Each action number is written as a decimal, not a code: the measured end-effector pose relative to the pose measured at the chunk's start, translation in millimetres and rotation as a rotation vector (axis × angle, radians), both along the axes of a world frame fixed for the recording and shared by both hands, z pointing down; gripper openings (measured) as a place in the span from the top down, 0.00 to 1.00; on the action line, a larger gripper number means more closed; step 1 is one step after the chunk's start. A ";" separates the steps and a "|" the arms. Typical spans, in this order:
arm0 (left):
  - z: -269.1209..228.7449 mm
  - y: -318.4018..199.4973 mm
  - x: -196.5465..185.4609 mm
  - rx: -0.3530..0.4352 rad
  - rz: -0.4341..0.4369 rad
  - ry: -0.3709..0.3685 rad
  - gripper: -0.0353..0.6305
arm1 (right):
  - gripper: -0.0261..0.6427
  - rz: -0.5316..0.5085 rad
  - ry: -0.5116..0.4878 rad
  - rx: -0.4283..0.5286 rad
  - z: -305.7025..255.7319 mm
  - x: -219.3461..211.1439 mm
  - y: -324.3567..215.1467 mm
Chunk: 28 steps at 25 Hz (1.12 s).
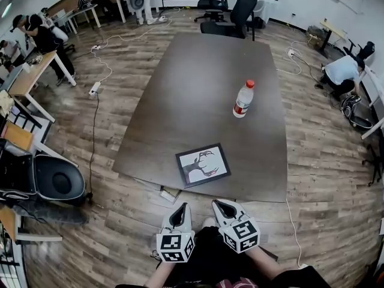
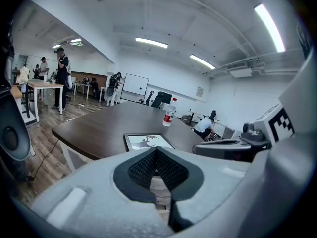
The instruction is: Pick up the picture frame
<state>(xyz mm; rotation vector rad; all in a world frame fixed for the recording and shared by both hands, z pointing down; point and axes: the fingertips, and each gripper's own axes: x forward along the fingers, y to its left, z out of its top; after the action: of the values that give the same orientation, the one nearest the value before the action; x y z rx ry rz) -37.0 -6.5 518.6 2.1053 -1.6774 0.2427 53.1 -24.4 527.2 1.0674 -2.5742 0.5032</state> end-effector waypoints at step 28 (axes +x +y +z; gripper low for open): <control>17.0 -112.7 -22.4 -0.075 0.052 0.009 0.94 | 0.95 0.222 0.051 -0.040 6.8 15.6 -88.6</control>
<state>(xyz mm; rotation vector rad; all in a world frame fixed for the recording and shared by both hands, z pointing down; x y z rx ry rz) -59.4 -119.2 535.6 2.0939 -1.5847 0.3066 68.7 -113.0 534.1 1.3424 -2.4037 0.5701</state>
